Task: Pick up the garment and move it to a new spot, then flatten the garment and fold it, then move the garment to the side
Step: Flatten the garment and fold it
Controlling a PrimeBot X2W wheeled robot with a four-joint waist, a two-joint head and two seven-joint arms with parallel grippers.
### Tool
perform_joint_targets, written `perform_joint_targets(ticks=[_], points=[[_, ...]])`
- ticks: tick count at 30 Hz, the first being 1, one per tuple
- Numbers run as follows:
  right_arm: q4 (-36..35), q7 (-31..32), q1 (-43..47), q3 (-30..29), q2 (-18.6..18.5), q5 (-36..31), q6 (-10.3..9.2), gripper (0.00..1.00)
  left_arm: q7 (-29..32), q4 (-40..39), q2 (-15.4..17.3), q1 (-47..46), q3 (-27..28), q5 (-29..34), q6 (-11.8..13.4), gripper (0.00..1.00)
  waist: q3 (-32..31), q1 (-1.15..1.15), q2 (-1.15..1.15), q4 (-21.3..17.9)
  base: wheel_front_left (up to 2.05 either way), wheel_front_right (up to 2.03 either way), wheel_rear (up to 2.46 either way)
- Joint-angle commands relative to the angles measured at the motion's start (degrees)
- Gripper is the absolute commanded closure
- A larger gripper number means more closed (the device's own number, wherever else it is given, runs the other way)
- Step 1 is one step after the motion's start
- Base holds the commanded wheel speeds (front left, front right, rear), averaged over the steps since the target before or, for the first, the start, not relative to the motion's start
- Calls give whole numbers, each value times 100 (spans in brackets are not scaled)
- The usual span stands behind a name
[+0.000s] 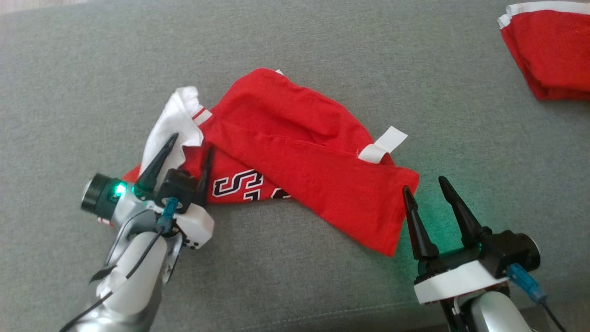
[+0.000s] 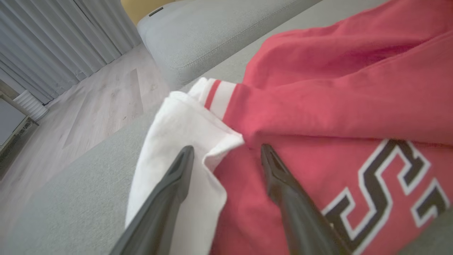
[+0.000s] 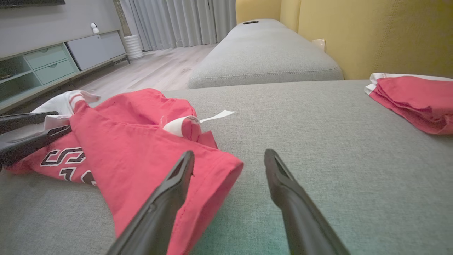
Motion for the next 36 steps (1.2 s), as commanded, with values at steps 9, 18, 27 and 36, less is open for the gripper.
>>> perform_joint_targets(ticks=[9,18,27,36], points=[[-181,-62,-91,81,-21,114,36,0,-29,-251,303,-208,173,-166,83,66,-10,0,0,-19,0,0,0],[-131,-62,-42,81,-21,92,36,0,-29,-835,475,-18,104,-361,51,100,-144,0,0,53,0,0,0],[221,-62,80,63,-21,561,36,0,-29,-2320,735,678,548,-736,280,100,-251,0,0,201,0,0,0],[615,-62,-187,130,-21,1265,36,0,-29,-2654,925,971,631,-754,321,100,-365,0,0,341,0,0,0]])
